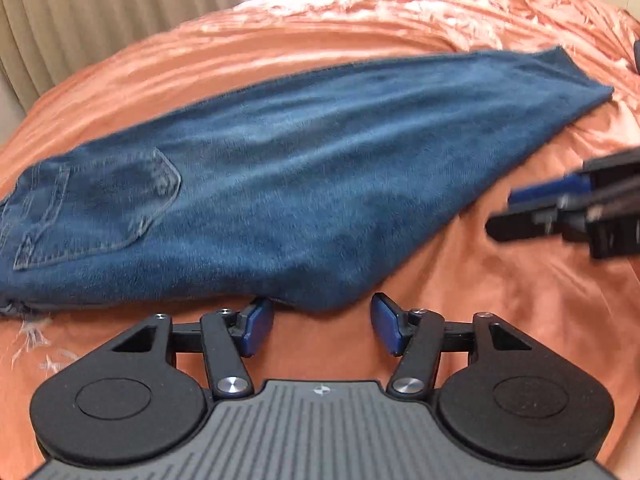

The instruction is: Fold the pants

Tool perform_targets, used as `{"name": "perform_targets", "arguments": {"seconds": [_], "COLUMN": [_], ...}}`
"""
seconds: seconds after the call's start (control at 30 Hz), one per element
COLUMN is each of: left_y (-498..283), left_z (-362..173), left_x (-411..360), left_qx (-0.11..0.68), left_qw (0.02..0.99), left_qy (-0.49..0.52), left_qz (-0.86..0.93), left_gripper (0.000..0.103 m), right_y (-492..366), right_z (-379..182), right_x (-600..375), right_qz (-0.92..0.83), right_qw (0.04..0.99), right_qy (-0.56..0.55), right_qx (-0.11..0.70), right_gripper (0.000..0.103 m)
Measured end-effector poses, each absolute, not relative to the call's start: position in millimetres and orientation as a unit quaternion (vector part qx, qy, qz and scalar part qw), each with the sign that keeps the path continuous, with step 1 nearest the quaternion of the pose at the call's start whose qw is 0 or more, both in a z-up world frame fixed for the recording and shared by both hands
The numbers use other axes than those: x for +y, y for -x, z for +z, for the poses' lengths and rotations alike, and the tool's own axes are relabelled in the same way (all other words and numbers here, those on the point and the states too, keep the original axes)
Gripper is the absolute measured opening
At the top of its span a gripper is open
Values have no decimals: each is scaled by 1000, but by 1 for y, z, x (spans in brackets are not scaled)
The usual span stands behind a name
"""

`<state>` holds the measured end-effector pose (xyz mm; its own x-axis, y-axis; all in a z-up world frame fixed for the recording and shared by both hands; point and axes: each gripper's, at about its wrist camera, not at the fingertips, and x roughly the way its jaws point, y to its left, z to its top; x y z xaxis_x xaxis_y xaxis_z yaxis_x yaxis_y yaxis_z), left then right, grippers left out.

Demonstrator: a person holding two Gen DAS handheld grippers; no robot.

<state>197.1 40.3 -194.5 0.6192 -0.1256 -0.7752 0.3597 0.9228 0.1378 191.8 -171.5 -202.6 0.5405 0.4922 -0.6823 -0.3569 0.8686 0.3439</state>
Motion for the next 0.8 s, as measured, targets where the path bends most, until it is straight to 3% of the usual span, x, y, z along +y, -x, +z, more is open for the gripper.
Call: {"name": "perform_targets", "arguments": {"seconds": [0.03, 0.07, 0.2, 0.7, 0.77, 0.8], "left_y": [-197, -198, -196, -189, -183, -180], "left_z": [-192, -188, -168, -149, -146, -143], "left_x": [41, 43, 60, 86, 95, 100], "left_qx": [405, 399, 375, 384, 377, 372], "left_qw": [893, 897, 912, 906, 909, 912], "left_qy": [-143, -138, -82, -9, 1, 7], "left_qz": [-135, -130, -142, -180, -177, -173], "left_gripper": [56, 40, 15, 5, 0, 0], "right_y": [-191, -191, -188, -207, -208, -209], "right_z": [-202, -200, -196, -187, -195, -199], "right_x": [-170, -167, -146, -76, -69, -63], "right_qz": [251, 260, 305, 397, 407, 406], "right_qw": [874, 875, 873, 856, 849, 847], "right_qy": [-78, -67, 2, 153, 162, 165], "right_qx": [408, 403, 382, 292, 295, 300], "right_gripper": [40, 40, 50, 49, 45, 36]}}
